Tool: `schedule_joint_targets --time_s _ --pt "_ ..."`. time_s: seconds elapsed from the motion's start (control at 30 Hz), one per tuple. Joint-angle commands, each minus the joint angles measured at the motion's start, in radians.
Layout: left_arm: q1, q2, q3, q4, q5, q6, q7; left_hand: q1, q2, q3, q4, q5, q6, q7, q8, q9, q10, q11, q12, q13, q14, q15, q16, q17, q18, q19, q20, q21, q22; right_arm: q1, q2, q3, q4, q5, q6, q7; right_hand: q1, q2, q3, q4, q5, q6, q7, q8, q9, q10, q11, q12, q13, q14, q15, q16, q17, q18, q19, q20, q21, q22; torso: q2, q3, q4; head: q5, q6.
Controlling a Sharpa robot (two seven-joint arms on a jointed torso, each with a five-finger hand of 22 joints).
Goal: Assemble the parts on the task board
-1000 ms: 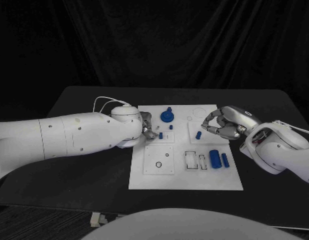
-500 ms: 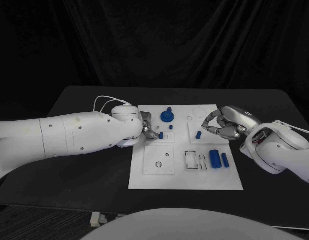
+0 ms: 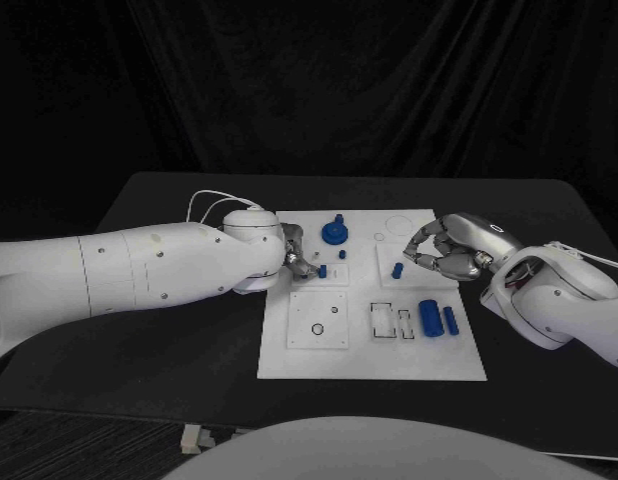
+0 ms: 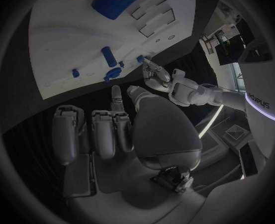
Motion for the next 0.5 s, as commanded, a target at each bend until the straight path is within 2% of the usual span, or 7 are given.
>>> schedule_joint_targets --time_s 0.03,0.23,0.3,0.37,0.4,0.43,0.5 --pt "-0.006 0.002 -0.005 -0.003 0.008 0.033 -0.021 0.006 0.004 -0.004 -0.001 0.021 -0.010 -0.001 0.016 0.014 0.071 0.007 -0.006 0.209 0.098 0.007 -0.006 0.244 0.012 0.011 0.007 -0.006 0.165 -0.003 0.000 0.001 0.000 -0.008 0.010 -0.018 0.013 -0.001 0.004 0.000 0.004 -0.005 -0.003 0.005 -0.001 0.074 0.001 -0.004 0.214 0.085 0.002 -0.004 0.177 0.013 0.050 -0.003 -0.004 0.225 0.000 0.0001 0.0001 0.001 0.000" --pt "-0.006 -0.001 -0.005 -0.003 0.008 0.040 -0.023 0.022 0.005 -0.005 -0.001 0.045 -0.017 -0.006 0.050 0.064 0.070 0.003 -0.008 0.208 0.098 0.004 -0.007 0.244 0.012 0.011 0.005 -0.009 0.165 -0.005 0.001 0.001 0.000 -0.008 0.012 -0.018 0.015 -0.001 0.006 -0.001 0.009 -0.005 -0.003 0.006 -0.002 0.072 0.001 -0.006 0.211 0.084 0.002 -0.005 0.175 0.013 0.049 -0.003 -0.006 0.225 0.000 0.0001 0.0003 0.003 0.000" --pt "-0.006 -0.002 -0.005 -0.002 0.008 0.039 -0.023 0.025 0.006 -0.006 0.000 0.057 -0.022 -0.010 0.077 0.103 0.069 0.001 -0.010 0.206 0.097 0.002 -0.008 0.243 0.013 0.012 0.003 -0.011 0.165 -0.006 0.000 0.001 0.000 -0.008 0.013 -0.019 0.015 -0.001 0.006 -0.001 0.009 -0.005 -0.003 0.006 -0.002 0.072 0.001 -0.006 0.211 0.084 0.002 -0.005 0.175 0.013 0.049 -0.003 -0.006 0.225 0.000 0.0001 0.0005 0.002 0.000" --pt "-0.006 -0.004 -0.005 -0.002 0.008 0.035 -0.023 0.030 0.007 -0.006 0.000 0.075 -0.035 -0.016 0.124 0.168 0.069 -0.004 -0.013 0.205 0.097 -0.001 -0.009 0.242 0.013 0.012 0.000 -0.013 0.165 -0.006 0.000 0.001 0.000 -0.008 0.015 -0.019 0.015 -0.001 0.006 -0.001 0.009 -0.005 -0.003 0.006 -0.002 0.072 0.001 -0.006 0.211 0.084 0.002 -0.005 0.175 0.013 0.049 -0.003 -0.006 0.225 0.000 0.0001 0.0003 0.002 0.000" --pt "-0.006 -0.005 -0.005 -0.001 0.008 0.033 -0.023 0.030 0.007 -0.006 0.000 0.075 -0.035 -0.016 0.125 0.169 0.069 -0.004 -0.013 0.205 0.097 -0.001 -0.009 0.242 0.013 0.012 0.000 -0.013 0.165 -0.006 0.000 0.001 0.000 -0.008 0.016 -0.020 0.016 -0.001 0.007 -0.002 0.012 -0.005 -0.003 0.006 -0.002 0.071 0.001 -0.007 0.209 0.084 0.002 -0.006 0.174 0.013 0.049 -0.003 -0.007 0.225 0.000 0.0001 0.0001 0.002 0.000" --pt "-0.006 -0.006 -0.005 0.000 0.008 0.030 -0.022 0.031 0.006 -0.005 0.001 0.085 -0.043 -0.020 0.152 0.209 0.068 -0.005 -0.013 0.205 0.097 -0.004 -0.009 0.242 0.013 0.012 -0.002 -0.015 0.165 -0.007 0.000 0.001 -0.001 -0.008 0.016 -0.020 0.016 -0.001 0.007 -0.002 0.012 -0.005 -0.003 0.006 -0.002 0.071 0.001 -0.007 0.209 0.084 0.002 -0.006 0.174 0.013 0.049 -0.003 -0.007 0.225 0.000 0.0001 0.0002 0.002 0.000" --pt "-0.006 -0.008 -0.005 0.001 0.008 0.025 -0.022 0.038 0.005 -0.002 0.000 0.097 -0.052 -0.022 0.169 0.236 0.068 -0.008 -0.013 0.204 0.097 -0.005 -0.010 0.242 0.013 0.012 -0.003 -0.016 0.165 -0.007 0.000 0.001 -0.001 -0.008 0.018 -0.021 0.016 -0.001 0.007 -0.002 0.012 -0.005 -0.003 0.006 -0.002 0.071 0.001 -0.007 0.209 0.084 0.002 -0.006 0.174 0.013 0.049 -0.003 -0.007 0.225 0.000 0.0002 0.0004 0.003 0.000"
